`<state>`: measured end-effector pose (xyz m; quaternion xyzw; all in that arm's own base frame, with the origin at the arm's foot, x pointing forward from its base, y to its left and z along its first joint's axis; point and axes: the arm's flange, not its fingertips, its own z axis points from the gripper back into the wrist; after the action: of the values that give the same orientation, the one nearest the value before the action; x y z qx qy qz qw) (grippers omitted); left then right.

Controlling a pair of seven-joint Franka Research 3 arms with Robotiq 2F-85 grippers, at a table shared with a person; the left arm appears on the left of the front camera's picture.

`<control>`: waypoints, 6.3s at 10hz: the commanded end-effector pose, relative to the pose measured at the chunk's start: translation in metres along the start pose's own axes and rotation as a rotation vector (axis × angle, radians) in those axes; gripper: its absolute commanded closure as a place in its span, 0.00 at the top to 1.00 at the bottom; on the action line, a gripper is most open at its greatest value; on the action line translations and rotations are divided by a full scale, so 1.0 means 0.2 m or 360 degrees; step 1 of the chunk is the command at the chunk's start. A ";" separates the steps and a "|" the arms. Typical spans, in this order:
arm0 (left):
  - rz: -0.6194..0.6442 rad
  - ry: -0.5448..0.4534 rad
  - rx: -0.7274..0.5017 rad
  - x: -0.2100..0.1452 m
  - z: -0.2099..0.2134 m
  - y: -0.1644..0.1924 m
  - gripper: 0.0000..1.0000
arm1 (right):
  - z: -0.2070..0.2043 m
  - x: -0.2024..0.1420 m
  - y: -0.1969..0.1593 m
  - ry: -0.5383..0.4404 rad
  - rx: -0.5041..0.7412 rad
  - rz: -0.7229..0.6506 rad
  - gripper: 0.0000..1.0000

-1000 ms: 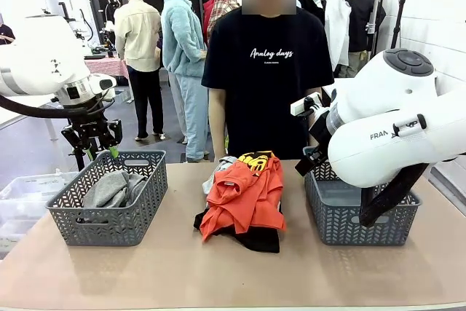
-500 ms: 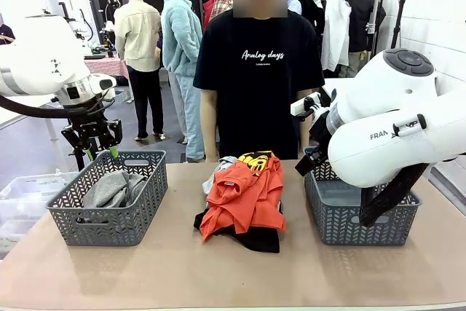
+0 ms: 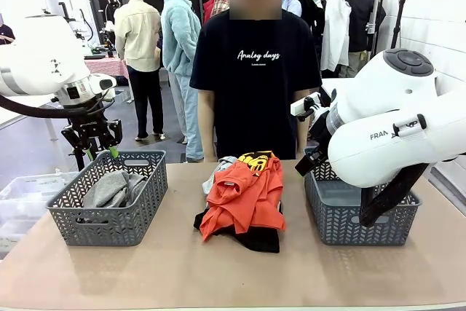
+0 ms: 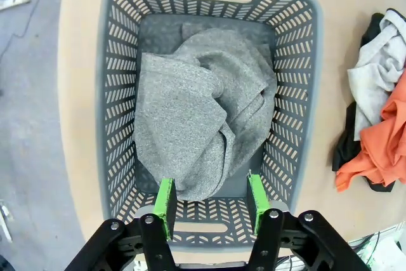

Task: Sort the tops and bottoms.
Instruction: Lift clothes from the center of the table with your right hand.

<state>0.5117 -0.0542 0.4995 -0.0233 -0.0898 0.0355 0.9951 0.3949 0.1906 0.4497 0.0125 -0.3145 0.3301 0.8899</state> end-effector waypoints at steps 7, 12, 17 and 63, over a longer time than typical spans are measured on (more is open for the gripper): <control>-0.0282 -0.0370 -0.0016 -0.25 0.26 -0.16 0.59 | 0.00 0.00 0.00 -0.0010 0.0001 -0.0002 1.00; -0.0749 -0.0693 -0.0200 -0.60 0.47 -0.34 0.59 | 0.00 0.00 0.00 -0.0010 0.0001 -0.0002 1.00; -0.0920 -0.0576 -0.0413 -0.67 0.48 -0.35 0.59 | 0.00 0.00 0.00 -0.0010 0.0001 -0.0002 1.00; -0.0856 -0.0382 -0.0408 -0.72 0.36 -0.45 1.00 | -0.50 0.86 0.07 -0.0022 0.0258 -0.0067 0.00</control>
<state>0.3629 -0.1523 0.5478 -0.1186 -0.2155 -0.2364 0.9400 0.5633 0.3310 0.4516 0.0980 -0.2535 0.3365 0.9016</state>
